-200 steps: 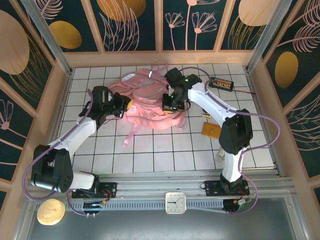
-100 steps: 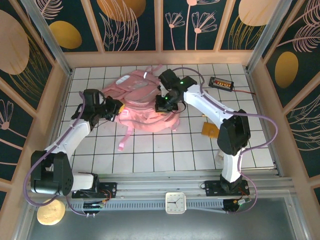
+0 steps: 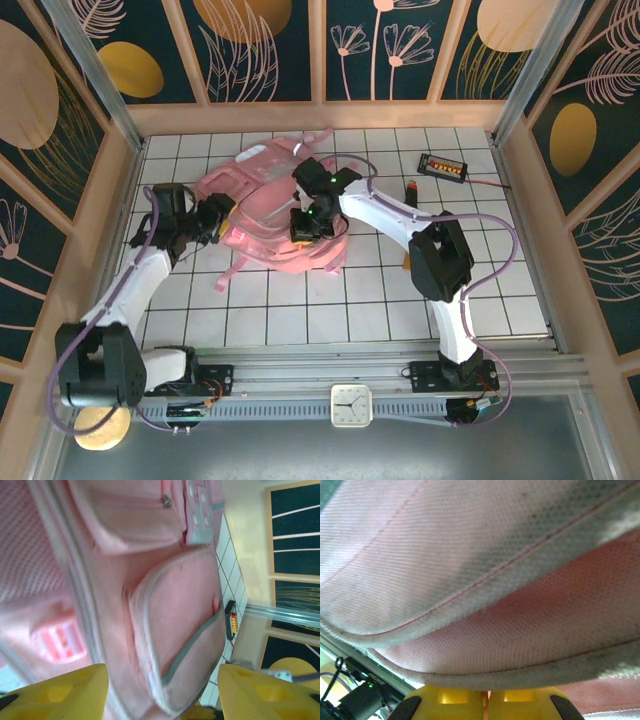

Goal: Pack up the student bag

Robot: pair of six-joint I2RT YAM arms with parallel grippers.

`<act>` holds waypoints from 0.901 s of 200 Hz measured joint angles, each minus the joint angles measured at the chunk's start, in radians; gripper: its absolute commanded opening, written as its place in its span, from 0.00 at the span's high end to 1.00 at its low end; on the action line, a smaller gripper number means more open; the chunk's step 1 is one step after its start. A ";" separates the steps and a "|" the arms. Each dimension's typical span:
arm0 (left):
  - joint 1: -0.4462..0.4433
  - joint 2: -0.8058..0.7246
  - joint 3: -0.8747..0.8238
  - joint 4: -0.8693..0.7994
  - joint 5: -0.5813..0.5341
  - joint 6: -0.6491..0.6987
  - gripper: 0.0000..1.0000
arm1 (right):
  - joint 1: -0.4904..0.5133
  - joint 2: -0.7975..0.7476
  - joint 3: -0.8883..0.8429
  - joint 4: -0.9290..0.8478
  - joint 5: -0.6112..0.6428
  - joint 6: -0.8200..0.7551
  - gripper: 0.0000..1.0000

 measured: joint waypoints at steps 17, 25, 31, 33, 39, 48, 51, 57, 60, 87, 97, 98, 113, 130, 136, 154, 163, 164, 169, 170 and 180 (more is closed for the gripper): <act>-0.013 -0.069 -0.065 0.000 0.017 -0.027 0.39 | 0.003 0.000 0.031 0.001 -0.013 0.003 1.00; -0.021 -0.089 -0.088 -0.001 0.023 -0.039 0.39 | 0.005 0.001 0.046 0.001 -0.018 0.003 1.00; -0.029 -0.100 -0.103 -0.002 0.026 -0.050 0.39 | 0.006 0.003 0.058 0.000 -0.019 0.003 1.00; -0.032 -0.103 -0.108 -0.003 0.027 -0.053 0.39 | 0.007 0.003 0.061 0.000 -0.020 0.003 1.00; -0.041 -0.110 -0.120 -0.002 0.031 -0.065 0.39 | 0.010 0.006 0.074 0.000 -0.020 0.004 1.00; -0.054 -0.116 -0.135 0.004 0.037 -0.084 0.40 | 0.014 0.012 0.089 0.000 -0.020 0.004 1.00; -0.059 -0.117 -0.139 0.006 0.040 -0.093 0.40 | 0.016 0.014 0.094 0.000 -0.021 0.004 1.00; -0.068 -0.119 -0.149 0.014 0.044 -0.109 0.41 | 0.019 0.019 0.104 -0.001 -0.022 0.004 1.00; -0.072 -0.119 -0.153 0.019 0.046 -0.113 0.41 | 0.021 0.022 0.109 -0.002 -0.023 0.004 1.00; -0.098 -0.109 -0.180 0.065 0.051 -0.175 0.44 | 0.036 0.049 0.150 -0.008 -0.027 0.008 1.00; -0.101 -0.095 -0.180 0.090 0.050 -0.197 0.45 | 0.042 0.053 0.156 -0.007 -0.026 0.008 1.00; -0.102 -0.094 -0.180 0.092 0.051 -0.199 0.46 | 0.043 0.053 0.156 -0.007 -0.027 0.008 1.00; -0.102 -0.070 -0.180 0.130 0.051 -0.221 0.49 | 0.051 0.054 0.156 -0.008 -0.026 0.011 1.00; -0.102 -0.040 -0.179 0.161 0.050 -0.239 0.53 | 0.059 0.055 0.156 -0.008 -0.026 0.016 1.00; -0.102 -0.029 -0.179 0.168 0.050 -0.243 0.56 | 0.062 0.055 0.158 -0.008 -0.026 0.019 1.00; -0.102 -0.003 -0.178 0.188 0.051 -0.256 0.67 | 0.069 0.066 0.174 -0.010 -0.026 0.027 1.00; -0.104 0.004 -0.178 0.193 0.050 -0.261 0.73 | 0.072 0.072 0.183 -0.013 -0.026 0.029 1.00; -0.104 0.005 -0.178 0.193 0.050 -0.264 0.74 | 0.073 0.074 0.185 -0.014 -0.026 0.030 1.00; -0.105 0.008 -0.178 0.196 0.050 -0.261 0.79 | 0.074 0.079 0.193 -0.018 -0.024 0.030 1.00; -0.105 0.008 -0.178 0.196 0.050 -0.264 0.81 | 0.074 0.080 0.194 -0.018 -0.023 0.030 1.00; -0.106 0.013 -0.178 0.198 0.048 -0.265 1.00 | 0.076 0.089 0.209 -0.026 -0.020 0.030 1.00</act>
